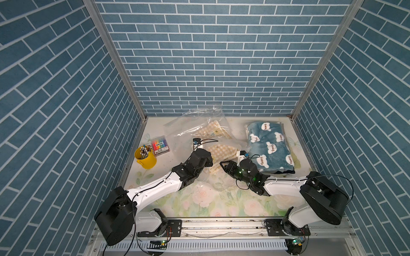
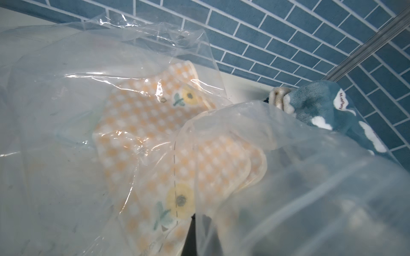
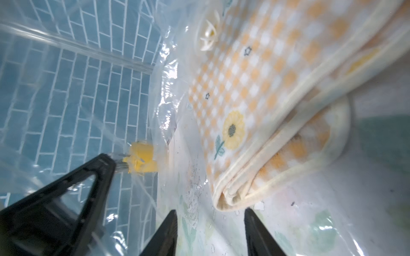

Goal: Take the blanket out of the vacuum bag
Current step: Take out the blanket from the vacuum bag.

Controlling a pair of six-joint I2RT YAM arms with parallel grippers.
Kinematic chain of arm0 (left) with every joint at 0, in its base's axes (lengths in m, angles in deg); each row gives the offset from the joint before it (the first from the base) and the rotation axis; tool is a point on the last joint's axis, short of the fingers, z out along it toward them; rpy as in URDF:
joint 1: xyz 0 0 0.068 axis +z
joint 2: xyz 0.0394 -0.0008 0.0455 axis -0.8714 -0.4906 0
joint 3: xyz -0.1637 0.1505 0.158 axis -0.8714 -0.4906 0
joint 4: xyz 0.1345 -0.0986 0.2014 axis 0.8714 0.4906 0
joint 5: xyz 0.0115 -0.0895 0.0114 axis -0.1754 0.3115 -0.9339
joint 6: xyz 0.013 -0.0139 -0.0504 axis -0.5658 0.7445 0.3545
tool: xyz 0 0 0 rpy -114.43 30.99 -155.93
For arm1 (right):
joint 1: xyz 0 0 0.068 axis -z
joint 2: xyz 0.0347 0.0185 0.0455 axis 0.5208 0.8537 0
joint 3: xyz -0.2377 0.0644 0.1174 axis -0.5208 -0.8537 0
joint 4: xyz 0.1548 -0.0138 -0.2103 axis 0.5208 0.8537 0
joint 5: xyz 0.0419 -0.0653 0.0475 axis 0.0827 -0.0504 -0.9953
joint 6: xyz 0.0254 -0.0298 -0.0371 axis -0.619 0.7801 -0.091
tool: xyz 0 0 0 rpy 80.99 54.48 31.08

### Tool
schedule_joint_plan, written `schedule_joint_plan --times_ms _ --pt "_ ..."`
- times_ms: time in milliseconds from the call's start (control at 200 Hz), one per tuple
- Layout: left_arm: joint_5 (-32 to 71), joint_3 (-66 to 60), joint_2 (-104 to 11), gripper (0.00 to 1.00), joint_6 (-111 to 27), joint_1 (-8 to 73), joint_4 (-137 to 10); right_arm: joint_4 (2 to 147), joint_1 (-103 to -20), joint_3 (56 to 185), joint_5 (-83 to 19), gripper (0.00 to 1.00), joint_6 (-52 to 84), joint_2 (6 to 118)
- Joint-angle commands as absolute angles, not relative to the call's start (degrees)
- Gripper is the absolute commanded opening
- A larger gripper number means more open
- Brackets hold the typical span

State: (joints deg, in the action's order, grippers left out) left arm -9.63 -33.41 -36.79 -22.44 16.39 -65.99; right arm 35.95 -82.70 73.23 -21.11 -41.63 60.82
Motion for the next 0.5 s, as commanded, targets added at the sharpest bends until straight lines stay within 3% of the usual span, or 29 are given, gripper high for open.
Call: schedule_joint_plan --times_ms 0,240,495 --pt "-9.36 -32.41 -36.51 0.00 -24.10 16.58 -67.84 28.24 -83.62 71.04 -18.55 0.54 -50.20 63.09" --pt "-8.49 -34.35 -35.13 0.00 -23.72 16.58 -68.53 27.46 -85.33 71.91 -14.38 0.73 -55.89 67.18" --pt "-8.47 -35.31 -34.16 0.00 -24.22 16.58 -68.52 21.53 -84.95 70.72 -15.08 0.78 -59.94 73.98"
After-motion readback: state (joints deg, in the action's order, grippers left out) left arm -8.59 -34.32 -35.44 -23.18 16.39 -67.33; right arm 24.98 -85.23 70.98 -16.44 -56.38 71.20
